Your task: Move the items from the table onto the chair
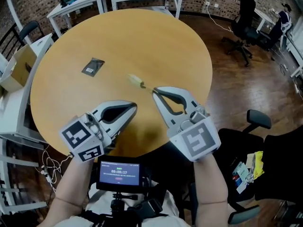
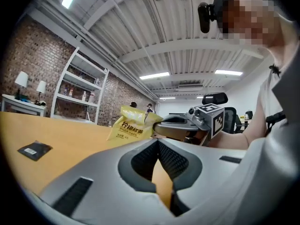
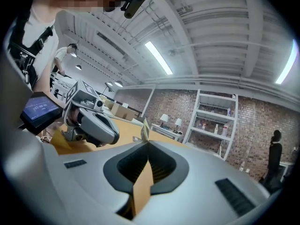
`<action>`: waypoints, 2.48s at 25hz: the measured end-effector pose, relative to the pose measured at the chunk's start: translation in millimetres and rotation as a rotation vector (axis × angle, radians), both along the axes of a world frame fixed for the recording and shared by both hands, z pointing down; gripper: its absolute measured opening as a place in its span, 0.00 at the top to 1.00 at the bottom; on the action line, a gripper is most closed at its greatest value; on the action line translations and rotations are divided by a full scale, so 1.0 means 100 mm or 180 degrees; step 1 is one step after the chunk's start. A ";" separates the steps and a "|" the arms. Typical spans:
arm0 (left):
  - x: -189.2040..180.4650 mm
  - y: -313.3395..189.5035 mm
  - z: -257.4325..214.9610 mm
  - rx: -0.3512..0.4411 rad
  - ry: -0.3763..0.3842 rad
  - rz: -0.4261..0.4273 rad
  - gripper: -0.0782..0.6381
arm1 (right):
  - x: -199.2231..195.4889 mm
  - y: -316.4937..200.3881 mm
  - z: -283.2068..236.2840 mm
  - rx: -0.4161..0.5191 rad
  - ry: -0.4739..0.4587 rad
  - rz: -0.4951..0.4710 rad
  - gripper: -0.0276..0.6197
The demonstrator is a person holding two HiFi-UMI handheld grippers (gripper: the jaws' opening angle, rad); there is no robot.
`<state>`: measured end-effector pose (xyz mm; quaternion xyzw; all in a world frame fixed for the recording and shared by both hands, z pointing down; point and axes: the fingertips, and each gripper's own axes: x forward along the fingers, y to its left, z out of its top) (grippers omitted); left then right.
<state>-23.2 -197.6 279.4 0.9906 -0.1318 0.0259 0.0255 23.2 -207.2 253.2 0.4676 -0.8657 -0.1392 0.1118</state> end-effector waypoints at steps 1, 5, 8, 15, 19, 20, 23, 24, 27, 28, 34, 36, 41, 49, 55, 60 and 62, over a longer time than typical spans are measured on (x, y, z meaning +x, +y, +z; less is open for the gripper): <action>0.09 0.04 0.00 0.0005 -0.0001 0.0059 0.88 | 0.09 0.04 0.00 -0.0006 -0.0008 0.0054 0.95; 0.46 0.20 0.00 0.0012 -0.0018 0.0292 0.88 | 0.44 0.22 0.00 0.0007 -0.0015 0.0276 0.95; 0.70 0.33 -0.01 0.0015 -0.0034 0.0443 0.88 | 0.69 0.36 0.00 0.0014 -0.0016 0.0431 0.95; 1.22 0.64 0.01 0.0015 -0.0084 0.0773 0.88 | 1.23 0.75 0.02 0.0018 -0.0042 0.0788 0.95; 1.50 0.81 0.04 -0.0018 -0.0108 0.0968 0.88 | 1.53 0.98 0.05 0.0003 -0.0081 0.1017 0.95; 1.58 0.85 0.05 -0.0033 -0.0110 0.1009 0.88 | 1.61 1.05 0.06 0.0001 -0.0091 0.1069 0.95; 1.78 1.00 0.06 -0.0079 -0.0114 0.1105 0.88 | 1.83 1.25 0.08 -0.0009 -0.0099 0.1195 0.95; 1.85 1.05 0.07 -0.0090 -0.0119 0.1139 0.88 | 1.90 1.31 0.09 -0.0012 -0.0098 0.1237 0.95; 2.04 1.21 0.09 -0.0113 -0.0138 0.1258 0.88 | 2.08 1.51 0.11 -0.0027 -0.0103 0.1371 0.95; 2.10 1.26 0.11 -0.0116 -0.0146 0.1305 0.88 | 2.13 1.57 0.12 -0.0032 -0.0107 0.1420 0.95; 2.42 1.54 0.16 -0.0136 -0.0181 0.1583 0.88 | 2.42 1.90 0.18 -0.0056 -0.0158 0.1700 0.95; 2.54 1.62 0.18 -0.0132 -0.0189 0.1649 0.88 | 2.52 2.00 0.20 -0.0074 -0.0171 0.1775 0.95; 2.86 1.85 0.23 -0.0091 -0.0240 0.1885 0.88 | 2.77 2.25 0.26 -0.0100 -0.0238 0.2025 0.95; 3.39 2.37 0.46 -0.0033 -0.0372 0.2324 0.88 | 3.23 2.67 0.52 -0.0257 -0.0300 0.2477 0.95; 3.62 2.68 0.76 -0.0162 -0.0492 0.2566 0.88 | 3.45 2.91 0.83 -0.0331 -0.0339 0.2682 0.95; 3.63 2.81 1.03 -0.0279 -0.0643 0.2662 0.88 | 3.51 3.02 1.06 -0.0455 -0.0450 0.2760 0.95; 3.64 2.85 1.11 -0.0329 -0.0707 0.2713 0.88 | 3.53 3.05 1.11 -0.0475 -0.0500 0.2785 0.95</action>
